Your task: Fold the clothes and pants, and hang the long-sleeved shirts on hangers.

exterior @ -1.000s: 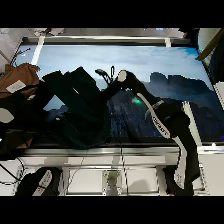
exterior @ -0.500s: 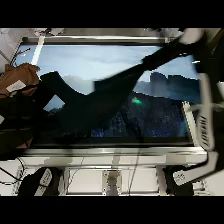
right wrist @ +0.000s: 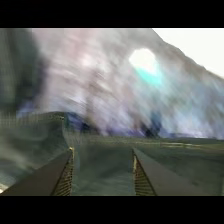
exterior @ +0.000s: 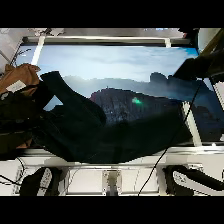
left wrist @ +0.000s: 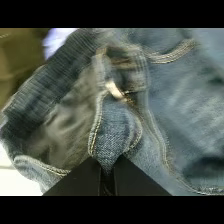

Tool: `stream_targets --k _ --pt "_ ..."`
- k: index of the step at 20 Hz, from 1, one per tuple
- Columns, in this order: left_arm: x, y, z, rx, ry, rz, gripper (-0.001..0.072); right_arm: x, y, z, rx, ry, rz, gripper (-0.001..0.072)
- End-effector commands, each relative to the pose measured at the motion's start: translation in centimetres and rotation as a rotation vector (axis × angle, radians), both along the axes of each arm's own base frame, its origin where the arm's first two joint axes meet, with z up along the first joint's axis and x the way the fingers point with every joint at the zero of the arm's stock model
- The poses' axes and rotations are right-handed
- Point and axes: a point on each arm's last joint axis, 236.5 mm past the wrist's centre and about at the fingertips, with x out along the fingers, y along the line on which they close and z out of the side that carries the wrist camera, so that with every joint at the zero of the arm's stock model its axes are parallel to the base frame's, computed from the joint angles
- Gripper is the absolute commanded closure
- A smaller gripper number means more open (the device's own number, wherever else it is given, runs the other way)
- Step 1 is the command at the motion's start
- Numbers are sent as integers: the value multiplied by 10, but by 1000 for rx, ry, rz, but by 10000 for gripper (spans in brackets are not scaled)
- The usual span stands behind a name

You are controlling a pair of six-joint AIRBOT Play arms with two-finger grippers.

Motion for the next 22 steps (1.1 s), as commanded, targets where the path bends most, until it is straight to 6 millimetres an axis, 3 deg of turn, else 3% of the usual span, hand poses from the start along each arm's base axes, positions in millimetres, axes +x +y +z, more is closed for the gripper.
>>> stream_targets --k 1,3,5,8,10,13,16,19,22 --pt "-4 -3 0 -12 12 -5 683 3 -12 -43 -40 97 -30 306" --pt "-8 7 -3 35 33 -1 684 31 -13 -65 -29 60 -68 306" --pt "-14 20 -5 92 58 4 683 72 2 -83 43 -26 -99 307" --pt "-16 25 -6 98 68 42 683 121 63 -131 190 -28 -72 307" --pt "-16 25 -6 90 69 61 683 132 131 -181 276 56 4 307" --pt "-20 23 -8 74 89 78 683 106 244 -254 297 146 275 307" --pt "-25 20 -10 65 110 74 683 71 314 -296 176 165 509 306" --pt "-25 20 -10 65 111 74 683 38 362 -304 68 112 739 298" --pt "-25 20 -10 62 112 80 683 24 396 -297 62 47 813 298"
